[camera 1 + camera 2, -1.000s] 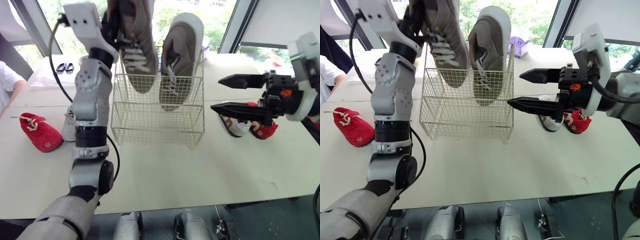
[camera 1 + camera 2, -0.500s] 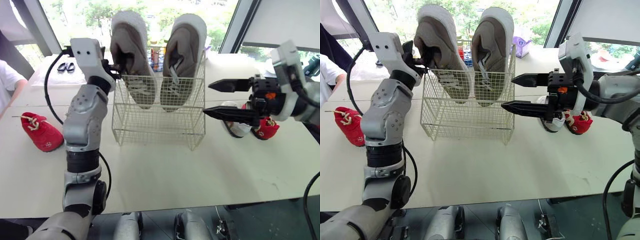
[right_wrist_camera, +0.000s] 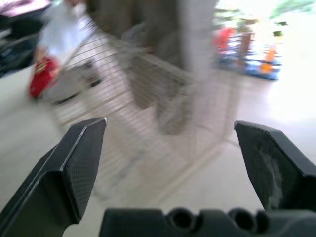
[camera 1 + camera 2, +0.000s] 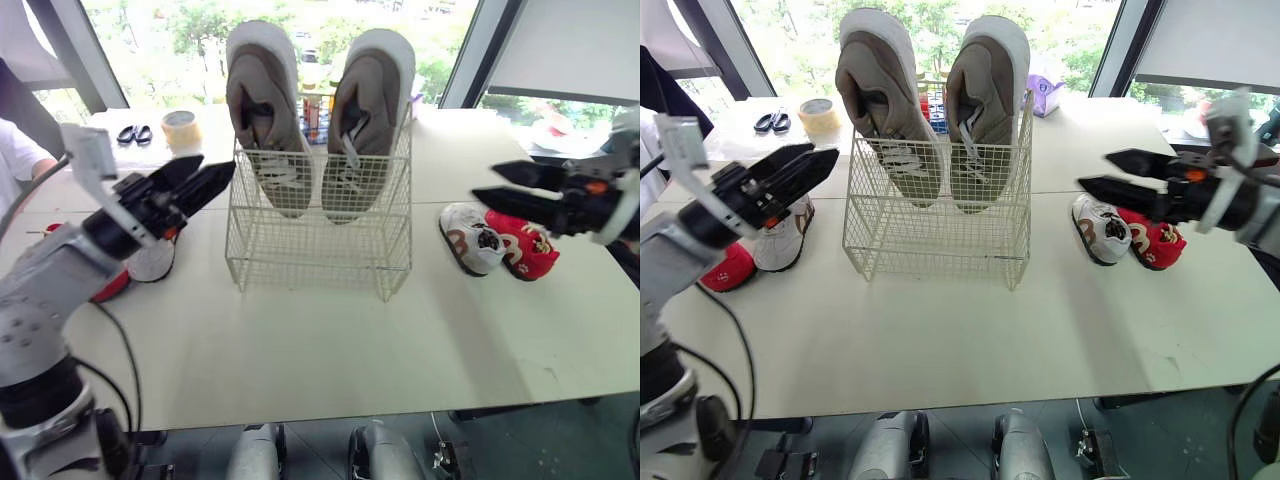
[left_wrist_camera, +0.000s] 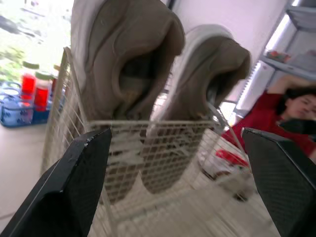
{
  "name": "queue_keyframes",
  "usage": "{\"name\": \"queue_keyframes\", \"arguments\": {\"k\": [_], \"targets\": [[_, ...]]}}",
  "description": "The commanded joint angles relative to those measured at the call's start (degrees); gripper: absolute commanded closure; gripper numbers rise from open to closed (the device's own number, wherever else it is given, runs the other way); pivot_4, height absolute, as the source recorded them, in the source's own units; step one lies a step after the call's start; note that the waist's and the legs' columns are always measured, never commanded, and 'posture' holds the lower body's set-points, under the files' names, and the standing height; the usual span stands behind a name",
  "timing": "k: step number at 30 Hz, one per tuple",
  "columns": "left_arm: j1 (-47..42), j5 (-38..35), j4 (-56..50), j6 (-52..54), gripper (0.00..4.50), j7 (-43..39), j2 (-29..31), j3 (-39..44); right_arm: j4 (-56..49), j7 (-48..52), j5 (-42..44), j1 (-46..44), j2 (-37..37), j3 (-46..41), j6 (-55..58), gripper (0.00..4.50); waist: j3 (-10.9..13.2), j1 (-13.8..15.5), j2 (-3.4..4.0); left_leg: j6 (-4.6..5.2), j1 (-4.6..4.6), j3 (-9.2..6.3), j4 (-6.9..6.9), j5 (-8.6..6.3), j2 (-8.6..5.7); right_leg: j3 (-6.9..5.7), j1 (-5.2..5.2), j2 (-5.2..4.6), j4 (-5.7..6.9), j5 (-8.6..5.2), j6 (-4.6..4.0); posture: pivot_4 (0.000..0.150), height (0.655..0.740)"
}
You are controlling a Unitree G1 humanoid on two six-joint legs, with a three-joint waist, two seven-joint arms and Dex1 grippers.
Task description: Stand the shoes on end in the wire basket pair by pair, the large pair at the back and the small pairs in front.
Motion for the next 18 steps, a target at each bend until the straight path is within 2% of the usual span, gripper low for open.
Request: {"name": "queue_keyframes", "arguments": {"k": [1,5,7,10,15,18], "targets": [[5.8,-4.9,-6.5,0.8,0.19,-4.6,2.1,-3.1,0.8,-2.5,-4.4,4.5,2.3,-4.5,-5.7,0.00,0.0,-0.2,0.07,0.00,0.02,0.01,-0.02,0.00,0.00,0.01,0.02,0.00,-0.02,0.00,0.00,0.150,0.6938],[10.3,-9.4,-12.0,-2.0,0.19,-1.8,-0.6,-8.5,-1.2,-6.9,-6.3,9.9,8.8,-7.2,-9.5,0.00,0.0,-0.1,0.08,-0.02,0.05,0.00,-0.04,0.00,0.01,0.01,0.04,0.02,-0.02,0.00,0.00,0.150,0.6938],[11.7,-8.7,-14.2,-3.0,0.19,-0.2,-1.6,-11.9,-2.6,-10.7,-8.8,12.8,12.5,-8.2,-12.8,0.00,-0.1,-0.1,0.10,-0.02,0.04,-0.02,-0.03,0.00,0.02,0.02,0.05,0.02,-0.02,0.00,0.00,0.150,0.6938],[12.6,-3.3,-16.4,-5.7,0.19,2.0,-3.8,-17.1,-5.7,-16.4,-11.9,17.6,17.4,-9.8,-16.1,0.00,-0.1,0.0,0.22,-0.02,0.04,-0.02,-0.03,0.01,-0.01,0.02,0.06,0.02,-0.02,0.00,0.00,0.150,0.6938],[14.5,5.7,-18.1,-13.2,0.19,9.4,-14.8,-26.0,-15.1,-19.5,-14.8,27.4,22.7,-6.6,-18.2,0.00,-0.2,0.0,0.42,-0.01,0.05,-0.02,-0.04,0.00,-0.03,0.04,0.07,0.02,-0.04,-0.01,0.01,0.150,0.6938],[16.7,8.9,-19.7,-15.0,0.19,10.2,-17.7,-30.4,-15.8,-20.2,-15.8,29.2,24.3,-5.3,-19.2,0.00,-0.3,-0.2,0.52,0.14,0.06,-0.03,-0.04,-0.09,-0.03,0.04,0.08,0.04,-0.04,-0.01,0.00,0.150,0.6938]]}}
